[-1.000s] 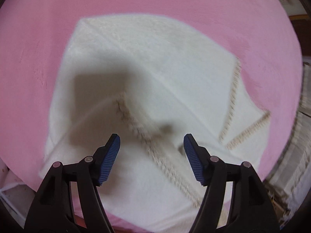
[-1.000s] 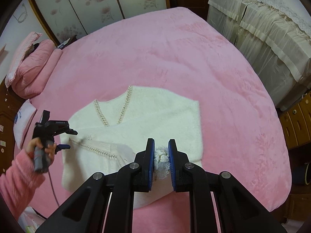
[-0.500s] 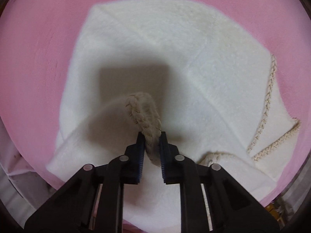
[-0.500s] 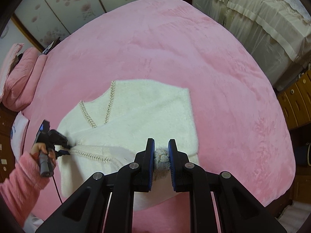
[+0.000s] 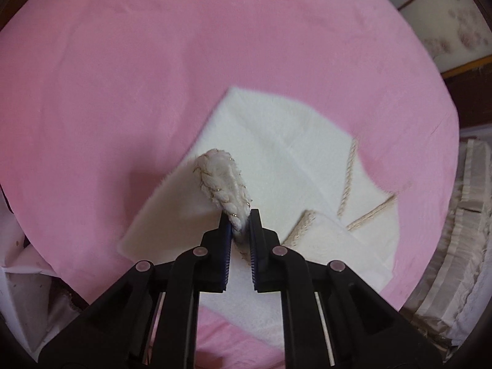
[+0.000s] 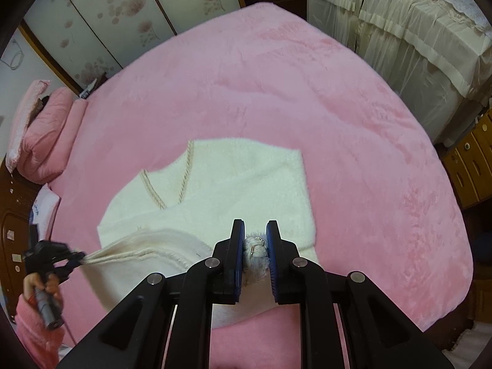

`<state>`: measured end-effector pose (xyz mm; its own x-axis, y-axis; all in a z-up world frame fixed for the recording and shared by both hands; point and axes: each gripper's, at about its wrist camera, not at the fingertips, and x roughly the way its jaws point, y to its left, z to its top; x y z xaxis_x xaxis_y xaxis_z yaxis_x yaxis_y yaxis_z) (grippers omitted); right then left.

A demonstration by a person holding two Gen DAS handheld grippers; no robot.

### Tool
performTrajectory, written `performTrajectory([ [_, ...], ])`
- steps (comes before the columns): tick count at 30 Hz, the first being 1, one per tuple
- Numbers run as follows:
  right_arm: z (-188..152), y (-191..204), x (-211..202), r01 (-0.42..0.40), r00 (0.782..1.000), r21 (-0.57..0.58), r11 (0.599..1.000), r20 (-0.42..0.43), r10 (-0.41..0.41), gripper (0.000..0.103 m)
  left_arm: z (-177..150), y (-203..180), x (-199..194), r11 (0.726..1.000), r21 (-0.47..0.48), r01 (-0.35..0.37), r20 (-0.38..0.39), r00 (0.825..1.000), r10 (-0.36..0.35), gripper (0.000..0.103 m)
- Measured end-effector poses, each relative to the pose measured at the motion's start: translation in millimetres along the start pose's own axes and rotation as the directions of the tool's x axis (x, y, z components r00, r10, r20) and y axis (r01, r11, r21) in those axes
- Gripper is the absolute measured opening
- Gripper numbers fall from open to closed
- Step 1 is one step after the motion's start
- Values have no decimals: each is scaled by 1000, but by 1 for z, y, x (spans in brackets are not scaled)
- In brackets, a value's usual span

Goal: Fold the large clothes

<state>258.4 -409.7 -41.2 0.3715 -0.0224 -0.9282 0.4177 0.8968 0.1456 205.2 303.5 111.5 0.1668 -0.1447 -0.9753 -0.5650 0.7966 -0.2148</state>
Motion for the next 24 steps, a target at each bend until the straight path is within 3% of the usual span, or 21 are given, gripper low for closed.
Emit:
performTrajectory([
  [3, 15, -2, -16, -9, 999, -21, 1000, 53, 10, 13, 21, 3, -33, 999, 19, 28, 49, 998, -29, 8],
  [8, 60, -2, -9, -34, 994, -51, 998, 103, 39, 13, 46, -35, -53, 995, 79, 53, 101, 993, -61, 8],
  [14, 100, 0, 55, -45, 999, -5, 999, 16, 45, 13, 59, -80, -16, 985, 174, 7, 51, 999, -16, 8],
  [19, 126, 7, 117, 14, 998, -21, 1000, -57, -15, 13, 73, -93, 13, 982, 191, 7, 33, 999, -14, 10],
  [23, 145, 16, 148, 43, 999, -54, 998, -31, -44, 16, 80, -96, 25, 975, 223, -2, 9, 1000, 0, 16],
  [24, 150, 23, 152, 55, 998, -94, 994, -9, -56, 24, 80, -96, 22, 972, 234, -17, 36, 999, 9, 17],
])
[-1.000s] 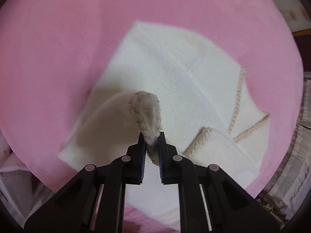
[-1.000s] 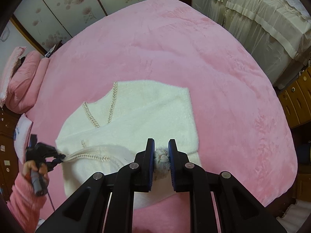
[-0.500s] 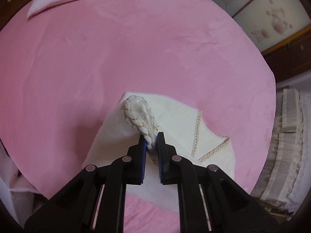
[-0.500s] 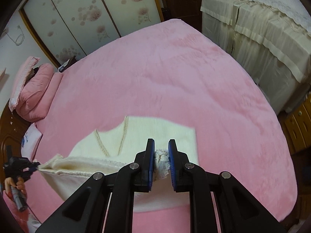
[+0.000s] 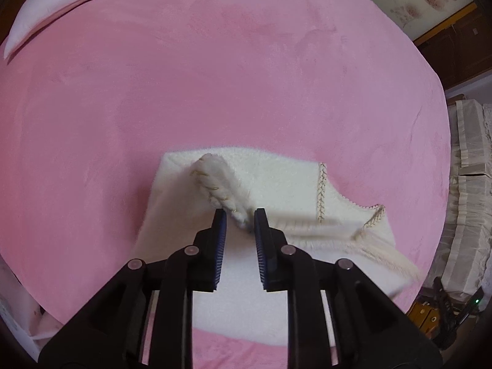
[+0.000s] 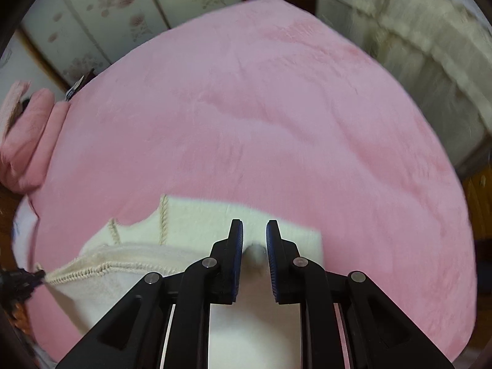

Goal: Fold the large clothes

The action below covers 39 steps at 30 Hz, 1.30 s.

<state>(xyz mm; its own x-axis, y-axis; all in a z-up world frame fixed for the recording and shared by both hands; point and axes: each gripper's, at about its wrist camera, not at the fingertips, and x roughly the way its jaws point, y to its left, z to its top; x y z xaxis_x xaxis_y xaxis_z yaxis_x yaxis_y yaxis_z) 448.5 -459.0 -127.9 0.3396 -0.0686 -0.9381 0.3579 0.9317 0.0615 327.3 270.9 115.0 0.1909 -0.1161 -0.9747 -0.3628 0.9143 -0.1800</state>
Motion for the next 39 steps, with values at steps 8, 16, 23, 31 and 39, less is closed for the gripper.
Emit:
performTrajectory([
  [8, -13, 7, 4, -22, 999, -75, 997, 24, 23, 54, -20, 7, -32, 991, 101, -89, 138, 988, 75, 61],
  [16, -152, 5, -5, -188, 981, 155, 970, -13, 192, 50, -144, 16, -5, 979, 192, -61, 127, 991, 36, 62],
  [23, -256, 55, 22, -353, 908, 97, 930, -204, 366, 4, -232, -3, 43, 969, 224, 101, -85, 993, -83, 14],
  [31, -291, 105, 62, -480, 839, 7, 877, -288, 461, 1, -273, -38, 110, 920, 309, 240, -219, 960, -177, 4],
  [39, -304, 88, 111, -439, 835, 87, 894, -329, 442, 0, -254, -10, 138, 936, 283, 208, -247, 959, -138, 2],
])
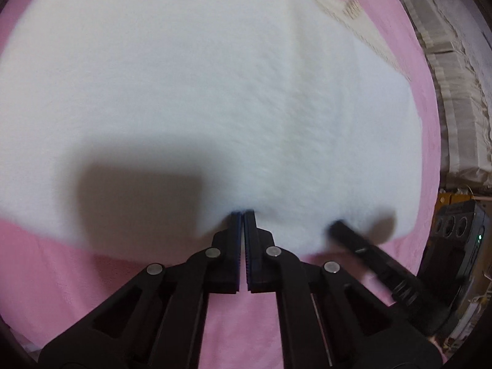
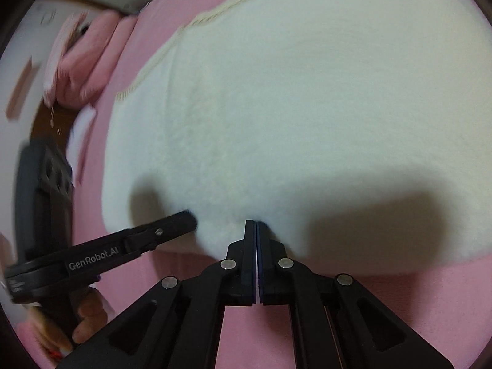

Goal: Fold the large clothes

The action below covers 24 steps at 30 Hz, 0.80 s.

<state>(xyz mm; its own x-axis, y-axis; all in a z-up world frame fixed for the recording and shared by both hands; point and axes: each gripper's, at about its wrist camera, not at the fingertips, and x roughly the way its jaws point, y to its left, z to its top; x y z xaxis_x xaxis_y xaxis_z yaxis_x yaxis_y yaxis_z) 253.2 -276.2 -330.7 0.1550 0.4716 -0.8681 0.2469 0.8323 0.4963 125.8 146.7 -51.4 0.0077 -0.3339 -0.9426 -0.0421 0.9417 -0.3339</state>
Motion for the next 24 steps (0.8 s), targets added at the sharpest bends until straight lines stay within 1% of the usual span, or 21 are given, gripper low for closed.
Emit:
performTrajectory([
  [1, 0, -11, -8, -4, 1000, 47, 999, 27, 3, 0, -1, 15, -5, 1000, -7, -27, 13, 1000, 27, 1],
  [2, 0, -24, -16, 3, 998, 92, 996, 61, -8, 0, -1, 29, -9, 999, -21, -34, 16, 999, 34, 1],
  [3, -1, -41, -28, 27, 994, 137, 990, 101, -41, 0, -2, 44, -13, 998, -40, -51, 22, 998, 51, 1],
  [6, -3, -89, -55, 98, 977, 231, 968, 165, -138, 0, -4, 85, -29, 990, -110, -93, 56, 993, 99, 1],
  [7, -7, -102, -65, 129, 965, 262, 957, 190, -182, 0, -5, 102, -37, 981, -147, -126, 75, 988, 138, 1],
  [9, -17, -128, -88, 220, 923, 337, 915, 232, -307, 0, -4, 125, -50, 967, -197, -162, 98, 978, 184, 1],
  [10, -21, -138, -95, 240, 909, 367, 899, 240, -341, 0, -5, 138, -57, 958, -219, -184, 101, 973, 209, 1],
  [11, -24, -144, -100, 223, 912, 377, 899, 245, -329, 0, -6, 144, -60, 954, -224, -197, 101, 969, 224, 1],
  [12, -24, -144, -102, 211, 920, 363, 907, 240, -310, 0, -7, 146, -63, 953, -217, -209, 97, 967, 234, 1],
  [13, -22, -140, -104, 228, 919, 336, 914, 235, -316, 0, -9, 145, -66, 956, -190, -222, 93, 966, 242, 1],
  [14, -24, -135, -107, 259, 913, 290, 921, 239, -332, 0, -10, 142, -69, 957, -166, -239, 94, 962, 256, 1],
  [15, -21, -127, -112, 277, 905, 243, 929, 259, -338, 0, -14, 137, -72, 954, -136, -267, 100, 955, 281, 1],
  [16, -21, -122, -116, 274, 901, 220, 936, 283, -329, 0, -16, 129, -73, 952, -118, -284, 104, 949, 296, 1],
  [17, -20, -119, -121, 259, 899, 215, 942, 302, -316, 0, -11, 124, -78, 952, -109, -287, 107, 948, 299, 1],
  [18, -19, -117, -125, 250, 897, 224, 942, 313, -313, 3, -13, 121, -81, 953, -107, -284, 109, 949, 295, 1],
  [20, -13, -116, -132, 256, 884, 245, 935, 331, -329, 14, -20, 115, -82, 959, -122, -256, 102, 958, 269, 2],
  [21, -13, -118, -135, 254, 885, 247, 935, 331, -327, 26, -23, 114, -82, 961, -128, -244, 94, 962, 257, 2],
  [22, -8, -120, -134, 244, 893, 247, 938, 319, -317, 35, -27, 113, -80, 964, -136, -230, 81, 967, 242, 2],
  [23, 9, -135, -140, 227, 911, 244, 943, 289, -295, 35, -31, 112, -77, 963, -141, -229, 72, 968, 240, 2],
  [24, 15, -140, -134, 216, 931, 239, 947, 243, -274, 36, -33, 108, -73, 962, -143, -232, 65, 968, 243, 2],
])
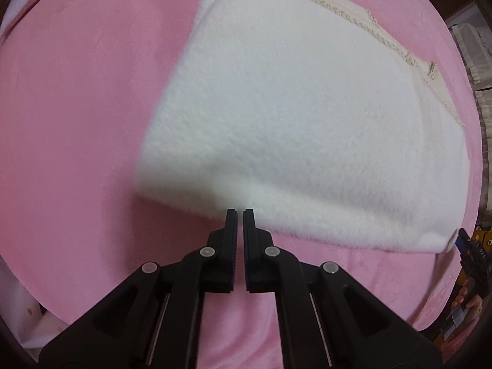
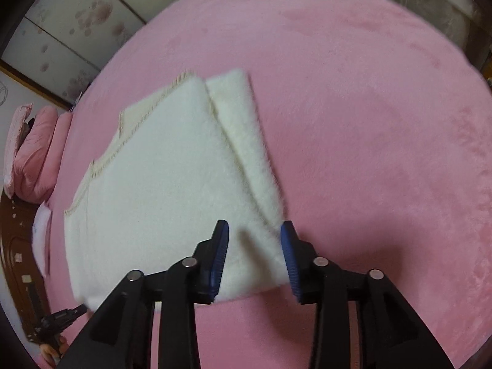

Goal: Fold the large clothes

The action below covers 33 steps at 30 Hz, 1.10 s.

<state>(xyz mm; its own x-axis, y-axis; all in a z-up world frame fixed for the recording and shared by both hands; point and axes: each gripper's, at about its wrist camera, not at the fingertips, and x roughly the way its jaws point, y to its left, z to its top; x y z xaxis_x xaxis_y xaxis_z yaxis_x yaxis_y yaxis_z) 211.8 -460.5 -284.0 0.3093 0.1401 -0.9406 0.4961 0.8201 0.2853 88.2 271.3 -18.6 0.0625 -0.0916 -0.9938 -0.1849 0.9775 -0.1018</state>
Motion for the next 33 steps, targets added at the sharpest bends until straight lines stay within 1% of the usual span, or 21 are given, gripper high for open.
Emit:
performTrajectory([
  [2, 7, -6, 6, 42, 997, -35, 999, -57, -44, 31, -5, -2, 2, 1000, -4, -12, -5, 1000, 12, 2],
  [3, 6, -5, 9, 47, 997, -56, 997, -67, -50, 24, -6, -3, 1, 1000, -10, -16, -3, 1000, 16, 2],
  [4, 3, -3, 9, 48, 997, -71, 996, -56, -52, 9, -8, -6, 2, 1000, -14, -17, -1, 1000, 17, 2],
  [8, -13, 2, -9, 13, 1000, -81, 997, 0, -13, 6, -4, -15, -6, 1000, -20, -2, 13, 1000, 2, 2],
  [11, -21, -2, -14, 10, 1000, -43, 999, -9, -10, 5, -1, -22, -9, 1000, 3, -3, 8, 1000, 3, 2],
  [12, -23, -4, -14, 14, 1000, -28, 1000, -14, -15, 5, 10, -24, -8, 1000, 9, -3, 3, 1000, 3, 2],
  [13, -27, -4, -17, 16, 1000, -19, 1000, -20, -16, 4, 13, -31, -1, 1000, 17, -4, -6, 1000, 4, 2],
  [15, -32, -10, -11, 31, 999, 7, 1000, -33, -30, 3, 10, -35, 6, 1000, 25, -8, -36, 999, 8, 2],
  [16, -33, -17, -8, 37, 999, 24, 999, -38, -36, 1, 9, -40, 12, 1000, 24, -6, -50, 999, 7, 2],
  [17, -37, -21, -9, 45, 998, 36, 998, -41, -43, 0, 8, -44, 15, 1000, 22, -2, -58, 998, 3, 2],
  [18, -45, -26, -5, 109, 991, 41, 993, -88, -106, 0, 5, -45, 18, 1000, 21, 2, -64, 998, 0, 2],
  [19, -56, -37, 0, 163, 977, 42, 986, -143, -155, 0, 4, -46, 19, 1000, 23, 3, -67, 998, -1, 2],
  [20, -69, -49, -3, 165, 975, 56, 985, -157, -154, 0, 2, -48, 19, 1000, 26, 6, -68, 998, -5, 2],
  [22, -84, -64, -20, 118, 990, 132, 984, -96, -106, 0, -2, -52, 16, 999, 34, 14, -57, 998, -12, 2],
  [24, -92, -70, -39, 100, 995, 183, 978, -21, -98, 0, -3, -57, 14, 998, 53, 22, -36, 999, -20, 2],
  [25, -92, -68, -46, 94, 995, 179, 979, 0, -95, 0, -2, -62, 13, 998, 63, 25, -25, 999, -24, 2],
  [27, -90, -51, -55, 78, 996, 135, 988, 27, -83, 0, -4, -77, 7, 995, 84, 61, 8, 998, -62, 2],
  [29, -82, -23, -55, 28, 999, 73, 997, 39, -30, 0, -5, -92, 6, 988, 104, 112, 20, 993, -115, 2],
  [30, -79, -4, -52, -18, 999, 35, 999, 38, 16, 0, -4, -101, 6, 985, 115, 132, 20, 991, -135, 2],
  [32, -75, 39, -40, -132, 991, -34, 991, 21, 133, 0, -3, -121, 11, 977, 136, 162, 7, 986, -165, 2],
  [33, -74, 69, -29, -209, 978, -80, 975, -12, 209, 0, -1, -131, 16, 973, 142, 180, -5, 983, -181, 2],
])
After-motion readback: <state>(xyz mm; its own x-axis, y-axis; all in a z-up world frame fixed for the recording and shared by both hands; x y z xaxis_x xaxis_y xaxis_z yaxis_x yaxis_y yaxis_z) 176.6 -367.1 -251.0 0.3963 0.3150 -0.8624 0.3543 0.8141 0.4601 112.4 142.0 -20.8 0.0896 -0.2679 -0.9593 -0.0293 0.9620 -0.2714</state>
